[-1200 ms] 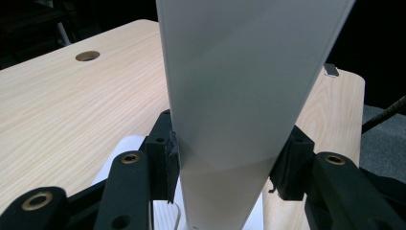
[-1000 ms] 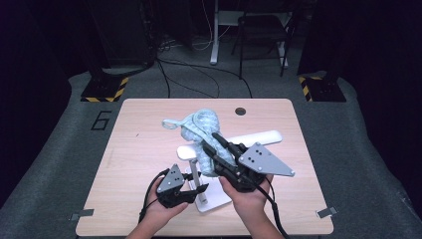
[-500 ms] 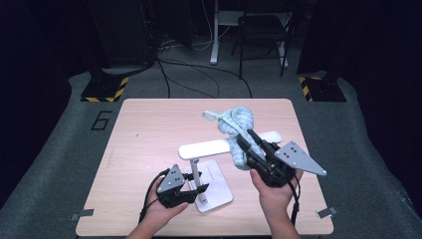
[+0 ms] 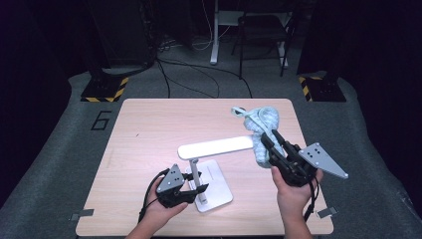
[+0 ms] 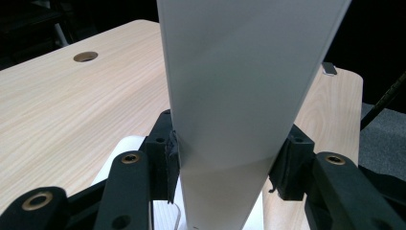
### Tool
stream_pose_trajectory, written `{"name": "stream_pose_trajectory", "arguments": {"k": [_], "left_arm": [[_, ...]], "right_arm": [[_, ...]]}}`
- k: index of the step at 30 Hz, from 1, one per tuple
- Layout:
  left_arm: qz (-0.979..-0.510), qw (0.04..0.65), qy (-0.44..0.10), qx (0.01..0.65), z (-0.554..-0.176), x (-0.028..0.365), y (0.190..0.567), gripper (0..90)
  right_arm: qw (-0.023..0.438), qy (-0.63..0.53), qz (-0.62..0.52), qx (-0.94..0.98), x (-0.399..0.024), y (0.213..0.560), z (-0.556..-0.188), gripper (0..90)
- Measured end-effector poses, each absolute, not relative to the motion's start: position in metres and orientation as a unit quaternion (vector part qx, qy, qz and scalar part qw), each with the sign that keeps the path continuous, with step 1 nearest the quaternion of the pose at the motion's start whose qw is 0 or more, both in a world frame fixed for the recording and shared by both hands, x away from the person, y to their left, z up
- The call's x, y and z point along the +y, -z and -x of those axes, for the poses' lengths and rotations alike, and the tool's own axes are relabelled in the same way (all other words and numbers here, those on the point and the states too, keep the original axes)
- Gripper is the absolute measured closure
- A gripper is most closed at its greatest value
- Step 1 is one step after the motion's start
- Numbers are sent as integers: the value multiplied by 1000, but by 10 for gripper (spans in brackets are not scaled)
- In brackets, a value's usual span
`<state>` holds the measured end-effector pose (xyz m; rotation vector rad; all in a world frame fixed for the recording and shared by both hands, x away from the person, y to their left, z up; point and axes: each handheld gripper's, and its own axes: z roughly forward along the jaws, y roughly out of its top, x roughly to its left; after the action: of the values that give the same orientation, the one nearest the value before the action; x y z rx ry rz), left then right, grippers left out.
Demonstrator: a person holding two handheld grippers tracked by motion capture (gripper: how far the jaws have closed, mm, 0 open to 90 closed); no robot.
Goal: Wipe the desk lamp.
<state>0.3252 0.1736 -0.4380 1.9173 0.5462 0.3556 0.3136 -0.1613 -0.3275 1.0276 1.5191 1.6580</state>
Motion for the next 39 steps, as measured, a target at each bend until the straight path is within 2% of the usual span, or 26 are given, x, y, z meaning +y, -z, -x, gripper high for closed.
{"name": "stream_pose_trajectory", "arguments": {"k": [19,39], "left_arm": [[-799,534,-149,234,-329,184,439,524],[-801,531,-145,234,-329,185,439,523]], "right_arm": [[335,-621,-436,558,-195,341,-311,691],[291,-608,-474,567,-211,372,-308,702]]}}
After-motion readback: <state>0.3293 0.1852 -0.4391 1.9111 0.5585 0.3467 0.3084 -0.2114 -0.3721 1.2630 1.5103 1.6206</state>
